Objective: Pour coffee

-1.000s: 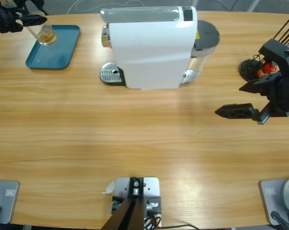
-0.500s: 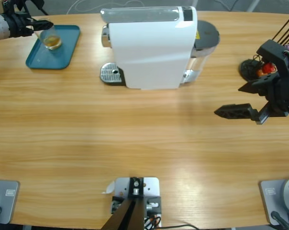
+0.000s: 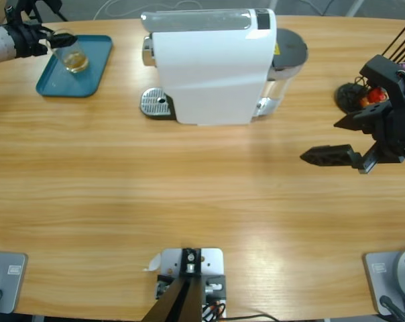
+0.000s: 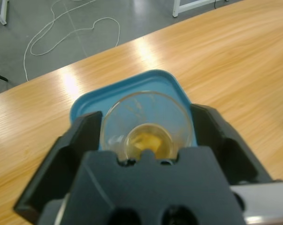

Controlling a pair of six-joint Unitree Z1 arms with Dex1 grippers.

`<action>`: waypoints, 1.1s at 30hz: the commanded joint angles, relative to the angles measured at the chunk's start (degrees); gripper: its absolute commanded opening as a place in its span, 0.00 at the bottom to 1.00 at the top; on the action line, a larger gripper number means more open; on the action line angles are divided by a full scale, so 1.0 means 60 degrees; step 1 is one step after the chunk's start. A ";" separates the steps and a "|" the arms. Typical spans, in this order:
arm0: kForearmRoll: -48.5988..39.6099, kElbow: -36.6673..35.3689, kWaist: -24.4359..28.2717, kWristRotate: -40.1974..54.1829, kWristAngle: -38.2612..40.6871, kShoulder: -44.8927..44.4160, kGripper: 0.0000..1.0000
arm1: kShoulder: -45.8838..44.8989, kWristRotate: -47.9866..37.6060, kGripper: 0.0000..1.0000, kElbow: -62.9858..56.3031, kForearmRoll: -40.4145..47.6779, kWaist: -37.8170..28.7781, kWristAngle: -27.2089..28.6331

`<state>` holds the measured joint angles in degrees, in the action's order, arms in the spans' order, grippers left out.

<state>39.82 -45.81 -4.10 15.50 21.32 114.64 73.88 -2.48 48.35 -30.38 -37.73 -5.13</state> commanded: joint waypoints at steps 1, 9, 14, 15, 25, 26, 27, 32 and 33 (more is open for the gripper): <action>0.0688 0.0718 -0.0003 -0.0078 0.0083 -0.0117 1.00 | 0.0091 0.0134 1.00 -0.0098 -0.0152 0.0136 -0.0126; 0.0670 0.1969 0.0108 -0.0447 -0.0207 -0.2932 1.00 | 0.0109 0.0184 1.00 -0.0090 -0.0152 0.0136 -0.0316; -0.1550 0.2716 -0.0451 -0.1027 -0.0755 -0.5862 1.00 | -0.0474 0.0251 1.00 -0.0175 -0.0123 0.0136 -0.0489; -0.2356 0.2692 -0.0738 -0.1083 -0.0752 -0.6369 1.00 | -0.0703 0.0251 1.00 -0.0233 -0.0085 0.0136 -0.0492; -1.0377 0.1268 -0.3639 -0.2911 -0.1124 -1.1546 1.00 | -0.1072 0.0237 1.00 -0.0321 -0.0029 0.0136 -0.0662; -1.0433 0.1450 -0.3733 -0.2890 -0.0735 -1.1953 1.00 | -0.1166 0.0237 1.00 -0.0347 -0.0029 0.0136 -0.0679; -1.0377 0.1620 -0.3820 -0.2849 -0.0301 -1.2146 1.00 | -0.1271 0.0237 1.00 -0.0397 0.0000 0.0136 -0.0694; -0.9900 0.2475 -0.3902 -0.2629 -0.0087 -1.2390 1.00 | -0.1271 0.0222 1.00 -0.0462 0.0082 0.0136 -0.0618; -0.9900 0.2478 -0.3902 -0.2662 -0.0301 -1.2378 1.00 | -0.1283 0.0210 1.00 -0.0470 0.0082 0.0136 -0.0609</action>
<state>-20.41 -35.94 -26.73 -0.92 21.01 43.75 67.53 -1.79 47.86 -30.39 -37.67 -8.19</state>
